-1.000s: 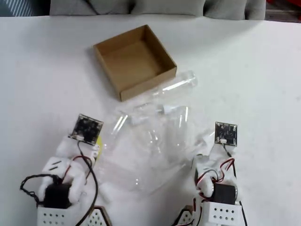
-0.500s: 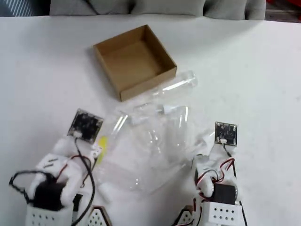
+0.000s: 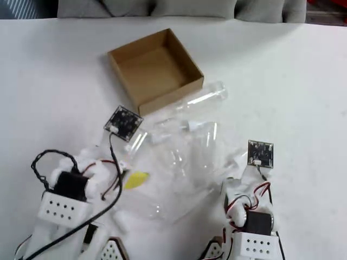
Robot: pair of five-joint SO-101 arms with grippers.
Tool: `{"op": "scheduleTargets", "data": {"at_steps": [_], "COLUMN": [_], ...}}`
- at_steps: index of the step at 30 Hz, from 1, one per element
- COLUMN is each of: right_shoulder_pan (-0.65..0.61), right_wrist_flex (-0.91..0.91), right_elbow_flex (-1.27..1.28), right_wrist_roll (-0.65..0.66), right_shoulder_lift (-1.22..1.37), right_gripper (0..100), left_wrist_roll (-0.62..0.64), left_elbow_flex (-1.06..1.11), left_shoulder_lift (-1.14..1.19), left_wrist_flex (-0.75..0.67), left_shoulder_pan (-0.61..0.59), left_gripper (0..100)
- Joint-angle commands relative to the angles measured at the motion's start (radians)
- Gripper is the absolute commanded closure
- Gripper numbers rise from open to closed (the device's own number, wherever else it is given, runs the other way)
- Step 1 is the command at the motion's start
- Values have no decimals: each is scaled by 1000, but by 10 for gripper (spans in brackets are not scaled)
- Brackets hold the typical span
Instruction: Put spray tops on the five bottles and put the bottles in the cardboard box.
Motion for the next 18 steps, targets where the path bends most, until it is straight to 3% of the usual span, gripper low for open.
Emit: {"op": "scheduleTargets", "data": {"at_steps": [1, 10, 18], "right_shoulder_pan": [4, 2, 1], "right_wrist_flex": [-5, -5, -5], "right_elbow_flex": [9, 9, 9], "right_wrist_roll": [-2, -2, -2], "right_shoulder_lift": [5, 5, 5], "right_gripper": [984, 984, 984], "left_wrist_roll": [5, -84, -86], "left_elbow_flex": [3, -18, -35], "left_shoulder_lift": [79, 380, 581], "left_wrist_flex": [-166, -361, -442], "left_shoulder_pan": [-41, -124, -97], "left_gripper": [636, 634, 634]}}
